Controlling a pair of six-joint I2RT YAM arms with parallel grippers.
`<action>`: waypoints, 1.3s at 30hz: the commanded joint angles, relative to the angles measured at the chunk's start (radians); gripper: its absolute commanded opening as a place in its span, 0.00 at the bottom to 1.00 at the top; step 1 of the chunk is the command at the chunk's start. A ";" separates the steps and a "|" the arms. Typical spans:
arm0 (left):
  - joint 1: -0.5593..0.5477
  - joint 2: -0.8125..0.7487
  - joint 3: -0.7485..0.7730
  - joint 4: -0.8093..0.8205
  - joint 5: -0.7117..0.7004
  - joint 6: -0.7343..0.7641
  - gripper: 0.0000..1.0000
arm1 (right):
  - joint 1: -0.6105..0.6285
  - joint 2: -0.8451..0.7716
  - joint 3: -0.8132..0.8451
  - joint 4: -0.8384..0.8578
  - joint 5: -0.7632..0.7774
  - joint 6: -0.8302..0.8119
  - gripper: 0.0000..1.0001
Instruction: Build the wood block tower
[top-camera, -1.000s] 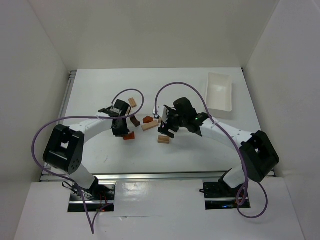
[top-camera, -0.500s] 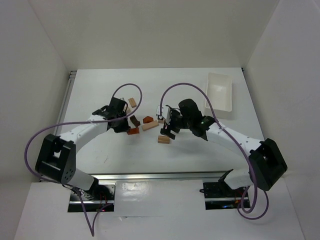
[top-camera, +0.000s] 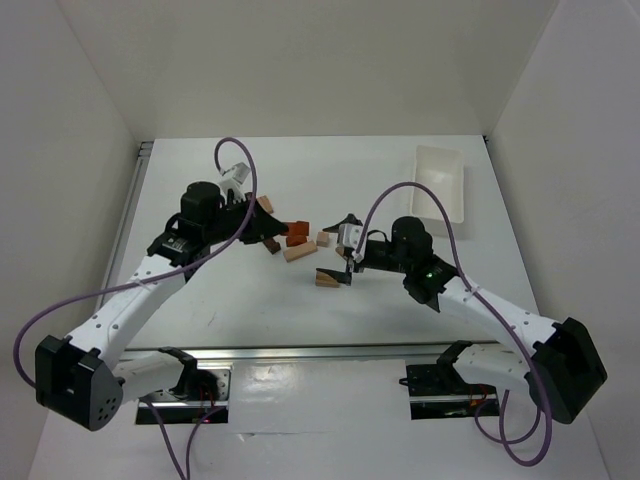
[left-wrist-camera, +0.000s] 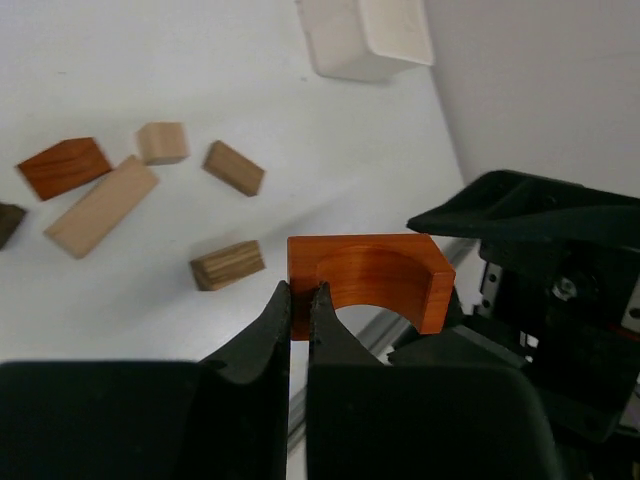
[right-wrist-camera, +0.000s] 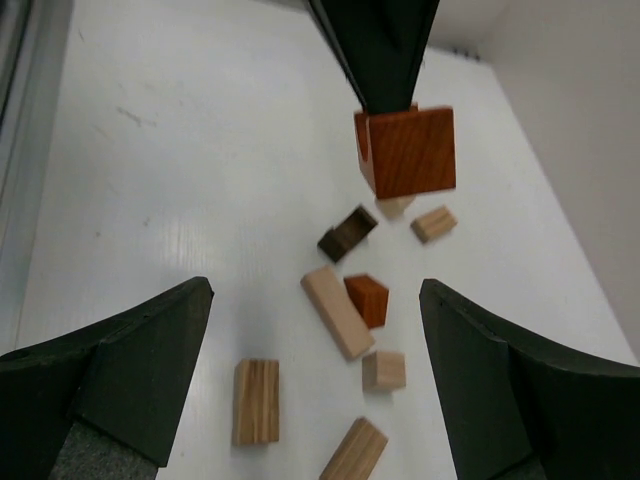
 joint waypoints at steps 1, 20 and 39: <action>0.003 -0.042 -0.022 0.154 0.182 -0.078 0.00 | -0.004 -0.020 -0.008 0.252 -0.127 0.062 0.93; 0.003 -0.205 -0.109 0.326 0.337 -0.207 0.00 | -0.004 0.039 -0.023 0.638 -0.223 0.176 0.79; 0.003 -0.225 -0.129 0.394 0.377 -0.241 0.00 | -0.004 0.119 0.047 0.802 -0.357 0.254 0.61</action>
